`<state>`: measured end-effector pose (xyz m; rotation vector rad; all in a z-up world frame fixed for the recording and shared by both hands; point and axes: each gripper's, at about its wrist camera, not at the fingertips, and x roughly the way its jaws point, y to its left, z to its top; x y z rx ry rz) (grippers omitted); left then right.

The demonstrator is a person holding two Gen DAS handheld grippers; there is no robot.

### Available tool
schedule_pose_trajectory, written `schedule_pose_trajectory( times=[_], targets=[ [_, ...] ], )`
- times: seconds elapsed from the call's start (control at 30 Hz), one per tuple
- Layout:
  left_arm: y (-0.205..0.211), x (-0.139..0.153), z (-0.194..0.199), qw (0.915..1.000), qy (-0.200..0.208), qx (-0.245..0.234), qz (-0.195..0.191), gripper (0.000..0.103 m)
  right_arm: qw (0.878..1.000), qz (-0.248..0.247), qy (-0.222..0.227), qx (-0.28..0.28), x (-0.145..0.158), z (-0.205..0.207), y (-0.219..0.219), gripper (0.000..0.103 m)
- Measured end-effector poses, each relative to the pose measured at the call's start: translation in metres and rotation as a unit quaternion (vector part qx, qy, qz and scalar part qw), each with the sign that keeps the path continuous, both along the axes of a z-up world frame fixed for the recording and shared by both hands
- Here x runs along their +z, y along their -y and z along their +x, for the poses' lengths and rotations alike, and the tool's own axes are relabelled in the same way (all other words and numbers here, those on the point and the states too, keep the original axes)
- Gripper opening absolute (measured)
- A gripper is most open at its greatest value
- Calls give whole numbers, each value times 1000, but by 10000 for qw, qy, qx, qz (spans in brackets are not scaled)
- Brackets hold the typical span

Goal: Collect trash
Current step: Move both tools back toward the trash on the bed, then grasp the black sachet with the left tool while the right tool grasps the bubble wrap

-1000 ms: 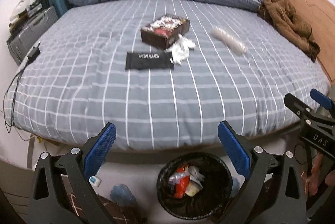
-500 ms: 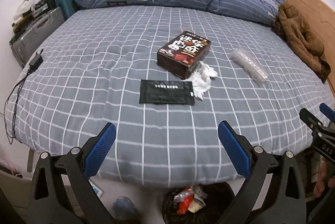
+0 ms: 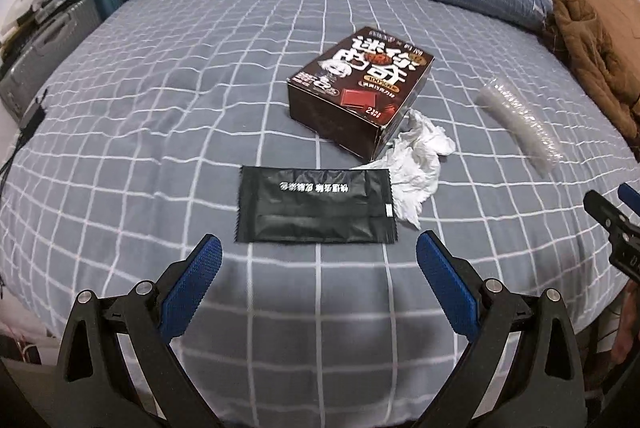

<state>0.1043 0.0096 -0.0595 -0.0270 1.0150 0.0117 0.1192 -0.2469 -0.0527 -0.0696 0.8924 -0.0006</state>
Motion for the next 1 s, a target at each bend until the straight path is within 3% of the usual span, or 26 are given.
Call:
schedule_pose_trajectory(
  times=[0.5,0.8,0.9,0.97,1.0],
  targets=[
    [2,-43,52,9993,-348,-33,130,94,9998,-46,-174,100,-36,80,-9,94],
    [10,-55,63,9973,-466,-325,472,64,9986,-56,-520,109,-56,110,-11,94],
    [15,-56,63,9969,-482,-434,455,51,9979,34,-635,92,-61,116,-11,87],
    [16,-57,62,9970,-466,-444,435,48,9972,4,-743,90,-66,120,-13,76],
    [15,-58,62,9973,-441,-436,390,47,9969,-35,-779,101,-68,122,-15,76]
  ],
)
